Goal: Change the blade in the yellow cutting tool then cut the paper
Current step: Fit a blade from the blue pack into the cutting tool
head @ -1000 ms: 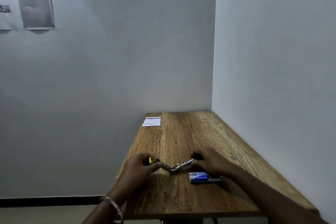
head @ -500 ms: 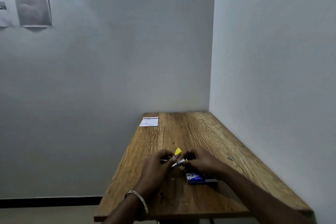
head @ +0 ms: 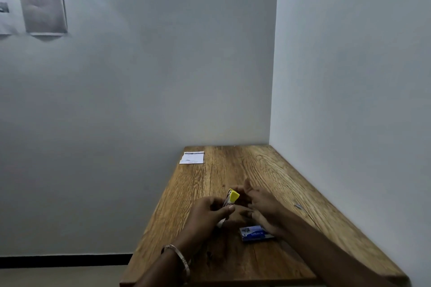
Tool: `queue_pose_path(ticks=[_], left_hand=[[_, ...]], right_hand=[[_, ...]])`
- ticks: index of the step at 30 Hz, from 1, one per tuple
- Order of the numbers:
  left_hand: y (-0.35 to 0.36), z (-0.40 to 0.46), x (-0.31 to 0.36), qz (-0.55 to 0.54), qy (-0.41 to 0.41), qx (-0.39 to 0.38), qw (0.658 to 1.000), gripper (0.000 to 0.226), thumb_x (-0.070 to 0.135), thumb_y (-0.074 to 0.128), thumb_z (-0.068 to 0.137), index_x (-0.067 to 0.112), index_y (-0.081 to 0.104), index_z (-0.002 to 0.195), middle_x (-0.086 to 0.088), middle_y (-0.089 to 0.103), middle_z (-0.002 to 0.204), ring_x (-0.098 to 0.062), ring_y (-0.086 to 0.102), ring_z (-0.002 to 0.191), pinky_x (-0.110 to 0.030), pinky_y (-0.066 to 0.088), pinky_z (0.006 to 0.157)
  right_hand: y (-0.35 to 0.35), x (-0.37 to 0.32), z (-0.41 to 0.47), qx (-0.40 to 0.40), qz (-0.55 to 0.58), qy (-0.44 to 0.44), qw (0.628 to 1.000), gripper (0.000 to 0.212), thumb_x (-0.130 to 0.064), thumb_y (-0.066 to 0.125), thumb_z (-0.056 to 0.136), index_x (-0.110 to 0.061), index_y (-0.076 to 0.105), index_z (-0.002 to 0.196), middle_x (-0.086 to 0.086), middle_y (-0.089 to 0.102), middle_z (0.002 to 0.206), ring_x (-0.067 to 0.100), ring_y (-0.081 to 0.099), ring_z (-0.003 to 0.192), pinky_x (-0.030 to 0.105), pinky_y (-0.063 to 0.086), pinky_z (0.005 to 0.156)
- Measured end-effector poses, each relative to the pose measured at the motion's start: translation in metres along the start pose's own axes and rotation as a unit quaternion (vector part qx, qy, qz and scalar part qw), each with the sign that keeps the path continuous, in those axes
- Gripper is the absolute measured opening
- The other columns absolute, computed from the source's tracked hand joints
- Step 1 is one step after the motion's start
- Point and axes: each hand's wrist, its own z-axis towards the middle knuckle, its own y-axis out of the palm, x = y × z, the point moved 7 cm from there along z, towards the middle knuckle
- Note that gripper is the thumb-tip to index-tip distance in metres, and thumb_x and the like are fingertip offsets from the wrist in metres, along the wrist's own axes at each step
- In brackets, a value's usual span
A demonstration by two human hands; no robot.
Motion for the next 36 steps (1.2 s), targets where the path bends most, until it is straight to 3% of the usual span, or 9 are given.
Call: queue_pose_path(ticks=[2,5,8,14,17,22,28,32,36], left_hand=[[0.003,0.0,0.002,-0.01,0.012,0.024,1.0,0.011,0.024,0.071,0.088,0.015,0.074,0.094,-0.002,0.077,0.086,-0.012,0.074,0.079,-0.026,0.059,0.069],[0.005,-0.001,0.008,-0.024,0.022,0.059,0.998,0.011,0.024,0.074,0.086,0.015,0.074,0.092,-0.002,0.077,0.081,-0.012,0.074,0.074,-0.024,0.059,0.063],[0.002,0.0,0.009,-0.024,0.013,0.097,0.995,0.016,0.023,0.076,0.082,0.015,0.071,0.096,-0.003,0.077,0.083,-0.014,0.074,0.074,-0.031,0.062,0.069],[0.0,0.0,0.012,0.013,0.02,0.142,0.99,0.013,0.025,0.078,0.082,0.018,0.072,0.091,0.001,0.077,0.08,-0.011,0.074,0.071,-0.037,0.063,0.07],[-0.001,0.0,0.012,0.029,0.025,0.15,0.988,0.01,0.025,0.078,0.082,0.021,0.073,0.088,0.003,0.077,0.076,-0.008,0.073,0.067,-0.033,0.062,0.065],[0.0,-0.001,0.013,0.059,0.038,0.16,0.985,0.009,0.027,0.077,0.082,0.022,0.073,0.088,0.005,0.076,0.074,-0.004,0.072,0.065,-0.025,0.059,0.061],[0.004,0.004,0.013,-0.019,0.028,0.112,0.993,0.018,0.021,0.075,0.085,0.017,0.073,0.103,0.001,0.078,0.093,-0.006,0.074,0.082,-0.033,0.062,0.077],[0.003,0.0,0.019,-0.033,0.043,0.093,0.994,0.033,0.033,0.068,0.089,0.02,0.063,0.119,0.008,0.07,0.11,-0.006,0.068,0.1,-0.023,0.057,0.079],[-0.013,-0.006,0.01,0.077,0.048,0.112,0.989,0.02,0.037,0.061,0.093,0.025,0.067,0.107,0.01,0.068,0.102,-0.002,0.064,0.094,-0.022,0.055,0.08]], right_hand=[[0.007,0.0,-0.001,-0.034,0.021,0.005,0.999,0.058,-0.059,0.05,0.09,-0.008,0.066,0.113,0.012,0.072,0.114,0.028,0.063,0.116,0.047,0.044,0.107],[0.016,-0.004,-0.003,-0.082,0.029,-0.008,0.996,0.058,-0.052,0.063,0.084,0.0,0.062,0.11,0.016,0.066,0.097,0.034,0.058,0.104,0.051,0.043,0.102],[0.017,-0.008,0.0,-0.069,0.047,-0.024,0.996,0.056,-0.041,0.062,0.085,0.004,0.06,0.118,0.017,0.069,0.101,0.029,0.064,0.103,0.051,0.043,0.11],[0.017,-0.005,0.009,-0.024,0.074,-0.023,0.997,0.053,-0.038,0.061,0.086,0.005,0.062,0.117,0.017,0.072,0.1,0.022,0.069,0.095,0.035,0.055,0.093],[0.018,-0.003,0.01,-0.019,0.075,-0.014,0.997,0.049,-0.035,0.059,0.092,0.005,0.061,0.119,0.023,0.069,0.111,0.025,0.067,0.099,0.032,0.057,0.089],[0.018,0.001,0.014,-0.011,0.091,-0.014,0.996,0.055,-0.037,0.064,0.083,0.006,0.062,0.116,0.015,0.07,0.094,0.021,0.067,0.09,0.036,0.054,0.092],[0.014,-0.004,0.015,-0.026,0.097,-0.027,0.995,0.059,-0.043,0.066,0.082,0.004,0.064,0.116,0.013,0.076,0.092,0.021,0.073,0.087,0.041,0.054,0.097],[-0.007,-0.017,0.016,0.0,0.184,-0.053,0.982,0.062,-0.054,0.056,0.083,0.002,0.069,0.106,0.017,0.077,0.099,0.024,0.075,0.088,0.038,0.06,0.075],[-0.051,-0.036,0.018,0.086,0.182,-0.077,0.976,0.071,-0.066,0.052,0.079,-0.002,0.063,0.11,0.008,0.069,0.077,0.016,0.062,0.061,0.026,0.051,0.05]])
